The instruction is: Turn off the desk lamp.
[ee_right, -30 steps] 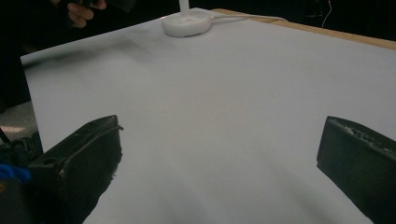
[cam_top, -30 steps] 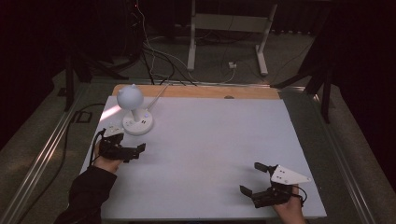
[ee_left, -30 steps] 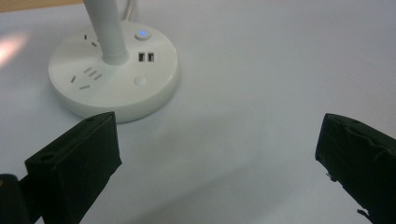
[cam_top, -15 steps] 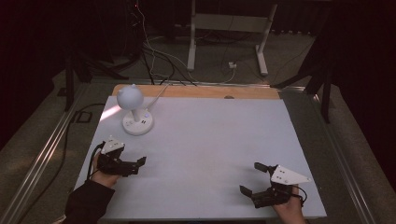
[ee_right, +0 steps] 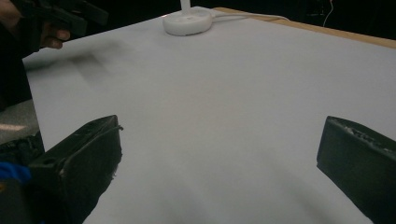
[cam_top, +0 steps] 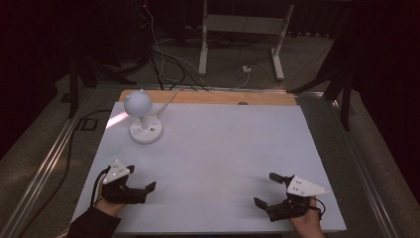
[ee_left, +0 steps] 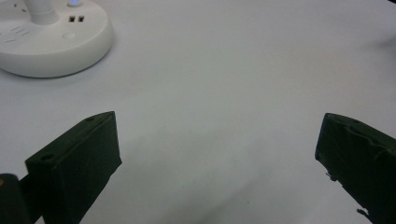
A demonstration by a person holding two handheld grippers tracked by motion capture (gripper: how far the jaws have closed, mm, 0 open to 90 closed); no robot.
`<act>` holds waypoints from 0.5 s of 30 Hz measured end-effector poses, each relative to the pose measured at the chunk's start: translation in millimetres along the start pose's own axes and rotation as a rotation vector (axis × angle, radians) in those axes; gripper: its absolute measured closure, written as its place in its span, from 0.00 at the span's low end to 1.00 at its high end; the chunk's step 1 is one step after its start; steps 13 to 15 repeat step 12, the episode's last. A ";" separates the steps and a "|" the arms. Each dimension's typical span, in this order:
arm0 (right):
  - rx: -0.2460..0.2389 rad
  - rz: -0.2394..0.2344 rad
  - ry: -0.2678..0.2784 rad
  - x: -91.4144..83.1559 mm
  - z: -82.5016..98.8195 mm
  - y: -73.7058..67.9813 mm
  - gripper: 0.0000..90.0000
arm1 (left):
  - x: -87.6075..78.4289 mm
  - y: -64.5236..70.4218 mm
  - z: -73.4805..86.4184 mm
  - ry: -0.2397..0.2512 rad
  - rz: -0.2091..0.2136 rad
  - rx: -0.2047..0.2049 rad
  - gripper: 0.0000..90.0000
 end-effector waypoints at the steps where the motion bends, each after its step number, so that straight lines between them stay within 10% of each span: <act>1: 0.001 -0.001 0.000 0.2 -0.1 -0.1 0.00 | -0.5 1.0 1.4 0.004 0.000 0.000 0.01; 15: -0.002 -0.003 -0.003 1.2 0.5 -0.4 0.00 | 2.8 3.8 7.7 -0.031 0.009 -0.003 0.01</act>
Point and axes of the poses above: each handheld gripper's, and its own axes: x roughly forward along the jaws, z roughly out of its underside, y roughly to its right, the point moved 9 cm from there along x, roughly forward along the jaws, and after that the axes turned 5 degrees about x, right-handed, at the moved point
